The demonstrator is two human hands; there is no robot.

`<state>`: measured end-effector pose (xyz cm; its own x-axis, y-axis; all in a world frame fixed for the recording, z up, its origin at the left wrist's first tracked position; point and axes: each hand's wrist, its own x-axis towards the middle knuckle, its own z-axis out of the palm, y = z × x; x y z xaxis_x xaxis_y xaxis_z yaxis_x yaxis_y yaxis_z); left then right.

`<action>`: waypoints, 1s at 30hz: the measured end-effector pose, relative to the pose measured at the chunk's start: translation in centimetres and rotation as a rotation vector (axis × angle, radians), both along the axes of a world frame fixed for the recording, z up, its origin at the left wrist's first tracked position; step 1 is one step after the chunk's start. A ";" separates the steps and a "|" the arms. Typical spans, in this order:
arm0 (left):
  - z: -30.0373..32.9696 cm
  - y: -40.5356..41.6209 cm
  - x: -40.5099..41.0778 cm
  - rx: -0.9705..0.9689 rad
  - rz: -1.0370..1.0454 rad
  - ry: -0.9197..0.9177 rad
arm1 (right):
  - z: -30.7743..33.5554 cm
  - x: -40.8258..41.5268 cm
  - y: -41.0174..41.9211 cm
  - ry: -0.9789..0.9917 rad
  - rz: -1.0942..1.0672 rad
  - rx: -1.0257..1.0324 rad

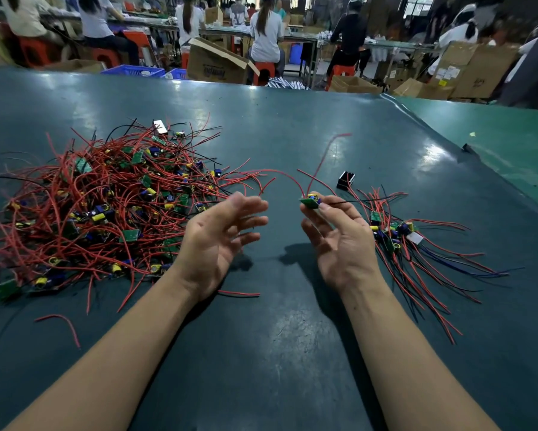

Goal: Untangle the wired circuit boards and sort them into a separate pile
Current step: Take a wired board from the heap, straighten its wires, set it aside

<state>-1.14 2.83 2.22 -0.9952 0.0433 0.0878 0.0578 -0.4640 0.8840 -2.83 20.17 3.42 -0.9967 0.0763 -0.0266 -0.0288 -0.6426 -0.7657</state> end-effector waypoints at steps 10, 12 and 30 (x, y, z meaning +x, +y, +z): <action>-1.6 0.2 -1.8 -0.570 0.339 0.015 | 0.0 0.1 0.0 -0.018 -0.041 0.015; -1.6 -0.5 -2.2 -0.658 0.442 -0.004 | -0.1 0.1 0.0 -0.014 -0.056 0.015; -1.8 1.1 0.5 -1.216 0.238 0.499 | -1.1 0.7 -2.0 0.241 -0.130 0.257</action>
